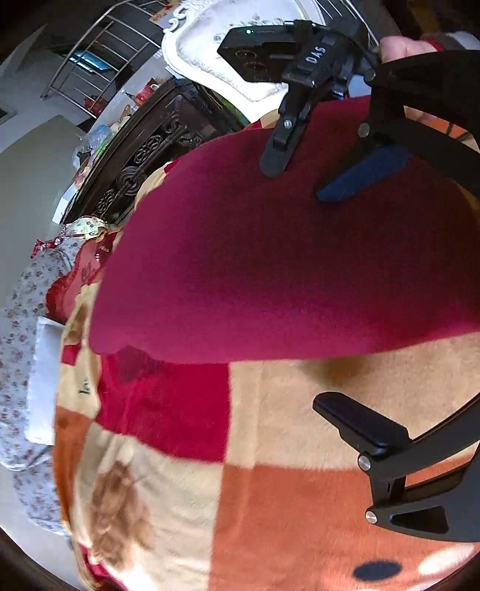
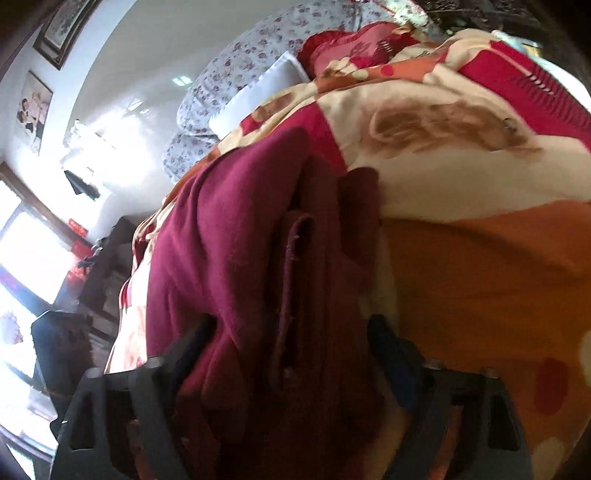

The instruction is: Fold small clothes

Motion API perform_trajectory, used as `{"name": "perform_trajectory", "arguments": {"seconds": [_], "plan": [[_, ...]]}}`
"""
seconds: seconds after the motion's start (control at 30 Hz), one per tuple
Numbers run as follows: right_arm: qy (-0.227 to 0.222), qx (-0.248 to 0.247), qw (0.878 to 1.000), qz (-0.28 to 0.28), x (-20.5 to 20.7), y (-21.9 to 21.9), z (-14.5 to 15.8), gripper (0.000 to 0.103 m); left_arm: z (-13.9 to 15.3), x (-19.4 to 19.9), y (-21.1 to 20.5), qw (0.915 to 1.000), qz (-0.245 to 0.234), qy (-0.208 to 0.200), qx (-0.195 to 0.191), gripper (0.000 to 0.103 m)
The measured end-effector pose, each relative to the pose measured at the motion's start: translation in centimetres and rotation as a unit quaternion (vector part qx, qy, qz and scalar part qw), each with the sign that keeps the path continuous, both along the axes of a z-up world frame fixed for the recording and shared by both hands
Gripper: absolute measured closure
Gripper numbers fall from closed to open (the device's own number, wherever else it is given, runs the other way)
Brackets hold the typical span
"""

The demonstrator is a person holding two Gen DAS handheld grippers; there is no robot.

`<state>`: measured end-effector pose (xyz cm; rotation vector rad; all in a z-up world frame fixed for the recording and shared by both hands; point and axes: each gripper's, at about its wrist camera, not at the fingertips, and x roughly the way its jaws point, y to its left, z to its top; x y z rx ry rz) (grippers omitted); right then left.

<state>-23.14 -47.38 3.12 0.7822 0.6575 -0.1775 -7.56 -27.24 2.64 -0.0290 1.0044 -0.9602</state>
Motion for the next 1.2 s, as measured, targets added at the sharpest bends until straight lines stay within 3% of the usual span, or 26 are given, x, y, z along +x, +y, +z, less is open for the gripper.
{"name": "perform_trajectory", "arguments": {"seconds": [0.07, 0.1, 0.13, 0.23, 0.3, 0.57, 0.7, 0.77, 0.83, 1.0, 1.1, 1.13, 1.2], "plan": [[0.001, -0.013, 1.000, 0.001, 0.1, 0.6, 0.5, 0.039, -0.5, 0.2, -0.1, 0.9998, -0.005, 0.016, -0.006, 0.002], [0.003, -0.026, 1.000, 0.002, 0.0, 1.0, 1.0, 0.044, -0.4, 0.0, -0.1, 0.9997, -0.014, 0.015, -0.012, 0.008], [0.004, -0.039, 0.999, 0.003, -0.1, 1.5, 1.6, 0.045, -0.2, -0.2, -0.1, 0.9993, -0.029, 0.014, -0.020, 0.031], [-0.004, -0.048, 0.999, 0.006, -0.7, 2.5, 3.0, 0.049, 1.4, -1.6, 0.4, 0.9984, -0.048, -0.022, -0.018, 0.050], [-0.015, -0.047, 0.999, 0.017, -1.3, 3.8, 4.3, 0.049, 2.5, -2.4, 1.5, 0.9980, -0.053, -0.029, -0.021, 0.054], [-0.024, -0.039, 0.995, 0.090, -3.9, 11.7, 6.3, 0.049, 6.0, -6.7, 10.2, 0.9981, -0.042, -0.040, -0.022, 0.054], [0.014, -0.022, 0.992, 0.120, -4.2, 15.3, 3.9, 0.043, 4.5, -9.2, 14.4, 0.9994, -0.017, -0.029, 0.004, 0.054], [0.062, -0.031, 0.989, 0.131, -4.4, 16.5, 2.0, 0.042, 3.0, -10.2, 15.5, 0.9988, -0.012, -0.029, 0.037, 0.053], [0.076, -0.039, 0.989, 0.122, -5.2, 17.0, 1.5, 0.040, 1.3, -10.8, 15.9, 0.9971, -0.011, -0.028, 0.071, 0.050], [0.006, -0.086, 0.994, 0.065, -8.5, 16.8, 6.0, 0.039, 3.3, -11.4, 16.8, 0.9919, 0.019, -0.091, 0.087, 0.043], [-0.008, -0.163, 0.982, 0.094, -7.8, 19.0, 8.2, 0.043, 5.2, -11.6, 17.3, 0.9820, 0.049, -0.155, 0.096, 0.028], [-0.005, -0.185, 0.977, 0.104, -7.2, 19.8, 8.5, 0.049, 5.5, -11.6, 17.1, 0.9788, 0.054, -0.168, 0.104, 0.025], [0.003, -0.208, 0.971, 0.115, -5.7, 20.7, 8.1, 0.054, 5.5, -11.5, 16.8, 0.9746, 0.063, -0.183, 0.113, 0.025]]}}
